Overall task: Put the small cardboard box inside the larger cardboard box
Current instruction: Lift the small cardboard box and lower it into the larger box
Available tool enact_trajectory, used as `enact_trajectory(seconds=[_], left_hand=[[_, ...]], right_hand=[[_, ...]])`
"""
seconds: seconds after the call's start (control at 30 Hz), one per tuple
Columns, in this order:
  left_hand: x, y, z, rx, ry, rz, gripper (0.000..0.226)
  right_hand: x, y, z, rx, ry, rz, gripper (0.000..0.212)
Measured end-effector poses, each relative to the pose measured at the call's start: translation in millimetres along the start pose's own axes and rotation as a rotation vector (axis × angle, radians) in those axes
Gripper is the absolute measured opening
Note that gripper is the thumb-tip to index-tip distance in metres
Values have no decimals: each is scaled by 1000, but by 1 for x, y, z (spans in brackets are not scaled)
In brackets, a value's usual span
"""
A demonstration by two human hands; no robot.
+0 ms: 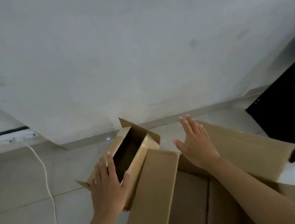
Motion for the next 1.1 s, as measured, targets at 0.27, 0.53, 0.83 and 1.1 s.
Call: enact_trajectory(seconds=[0.27,0.53,0.83,1.1], left_hand=[[66,89,-90,35,-112,167,75],[74,148,-141,-163,-200,433,73],[73,163,-136,-499,-447,458,71],[69,173,-130,-532,-423,541,57]], right_hand=[[103,7,-129,-84,111,17,69],[175,-11,-191,-117,120,-1,63],[198,-2,-219,-267,135,78,79],[195,18,-211,-231,86,178,79]])
Point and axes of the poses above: each hand's wrist, its own x-axis towards the middle knuckle, its own z-axis out of the back of the hand, y = z × x, the point moved 9 cm from there along x, towards the middle knuckle, and after that the axes turned 6 degrees about z, right-handed, at the moved point
